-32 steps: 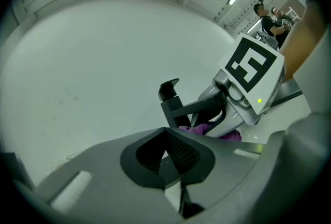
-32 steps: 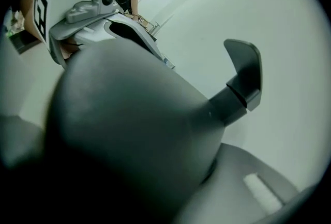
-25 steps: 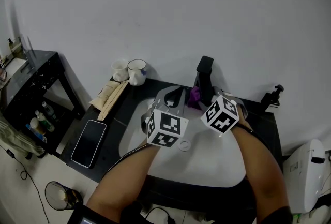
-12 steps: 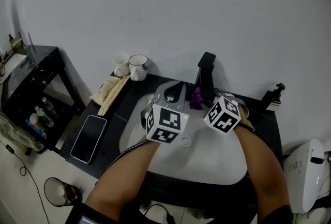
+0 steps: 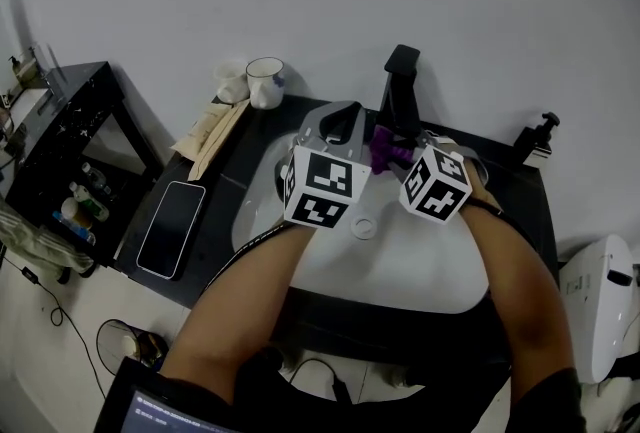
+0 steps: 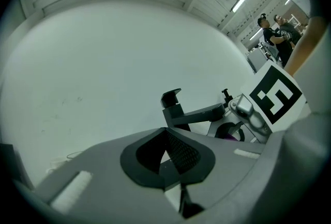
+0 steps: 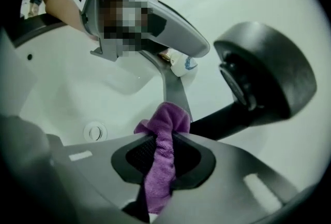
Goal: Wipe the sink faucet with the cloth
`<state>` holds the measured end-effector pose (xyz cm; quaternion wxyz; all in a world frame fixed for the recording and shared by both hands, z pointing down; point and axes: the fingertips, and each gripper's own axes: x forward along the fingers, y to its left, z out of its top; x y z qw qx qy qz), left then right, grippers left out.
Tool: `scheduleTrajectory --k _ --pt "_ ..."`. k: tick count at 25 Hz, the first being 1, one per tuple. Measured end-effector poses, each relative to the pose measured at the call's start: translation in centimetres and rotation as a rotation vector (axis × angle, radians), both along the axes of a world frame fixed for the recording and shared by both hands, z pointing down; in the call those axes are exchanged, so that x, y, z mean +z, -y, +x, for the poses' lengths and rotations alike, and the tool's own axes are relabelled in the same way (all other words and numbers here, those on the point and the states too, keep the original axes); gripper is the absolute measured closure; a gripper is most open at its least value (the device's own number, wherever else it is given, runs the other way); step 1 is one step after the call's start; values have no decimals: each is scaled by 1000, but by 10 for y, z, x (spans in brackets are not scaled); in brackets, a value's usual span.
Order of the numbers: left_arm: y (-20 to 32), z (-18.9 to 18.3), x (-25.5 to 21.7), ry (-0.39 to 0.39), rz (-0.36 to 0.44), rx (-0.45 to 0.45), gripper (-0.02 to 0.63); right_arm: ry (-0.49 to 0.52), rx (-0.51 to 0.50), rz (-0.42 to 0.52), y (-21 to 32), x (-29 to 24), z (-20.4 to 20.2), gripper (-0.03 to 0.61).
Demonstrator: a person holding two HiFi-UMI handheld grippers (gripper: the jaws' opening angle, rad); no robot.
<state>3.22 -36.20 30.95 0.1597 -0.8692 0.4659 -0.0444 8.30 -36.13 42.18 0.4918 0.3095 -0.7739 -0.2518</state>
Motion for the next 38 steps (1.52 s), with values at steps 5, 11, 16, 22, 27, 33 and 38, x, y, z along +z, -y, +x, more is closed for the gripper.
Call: scheduleTrajectory --k 5,11,16,22,27,33,38 --pt "1 -1 1 -1 -7 -4 597 -5 -52 -30 -22 8 -5 511" --pt "0 -4 1 -10 -14 -13 597 -13 -103 27 -53 -4 0 511" --pt "-2 -6 3 -30 -32 -16 597 -26 -94 92 -70 -30 19 512" --pt "1 -10 5 -77 -75 -17 597 -55 -35 178 -62 -75 50 514" --pt "0 -10 6 -81 -81 -17 597 -117 31 250 -31 -111 73 515" --pt "-2 -9 1 -85 -52 -17 597 -137 85 313 15 -153 73 515" --pt "-4 -5 1 -70 -38 -8 597 -128 131 360 53 -174 67 515"
